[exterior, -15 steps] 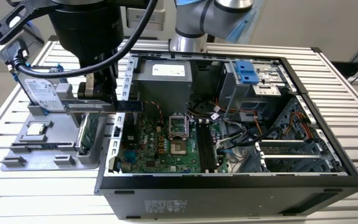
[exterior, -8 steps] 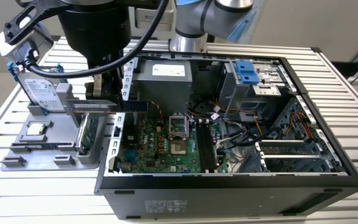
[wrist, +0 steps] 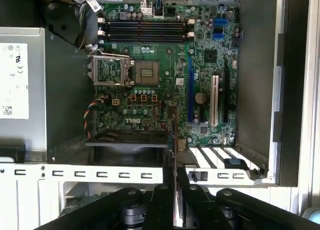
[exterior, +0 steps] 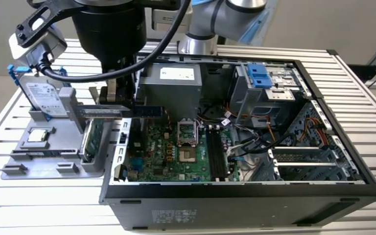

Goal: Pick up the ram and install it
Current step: 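Pick up the ram and move it above insertion slot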

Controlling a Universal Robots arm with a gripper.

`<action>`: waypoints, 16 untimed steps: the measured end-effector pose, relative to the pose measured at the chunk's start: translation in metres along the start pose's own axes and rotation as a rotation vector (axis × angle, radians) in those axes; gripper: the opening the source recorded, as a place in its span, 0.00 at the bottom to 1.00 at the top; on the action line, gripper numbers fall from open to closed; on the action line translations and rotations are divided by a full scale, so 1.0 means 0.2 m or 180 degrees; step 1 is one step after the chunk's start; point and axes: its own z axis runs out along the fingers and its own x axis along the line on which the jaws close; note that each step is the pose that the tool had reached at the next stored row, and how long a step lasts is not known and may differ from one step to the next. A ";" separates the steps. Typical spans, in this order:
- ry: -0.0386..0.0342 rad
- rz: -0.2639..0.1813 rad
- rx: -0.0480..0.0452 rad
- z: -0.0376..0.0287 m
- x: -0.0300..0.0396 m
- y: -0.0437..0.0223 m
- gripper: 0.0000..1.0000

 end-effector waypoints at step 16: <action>0.0000 0.0000 0.0000 0.001 0.001 0.105 0.00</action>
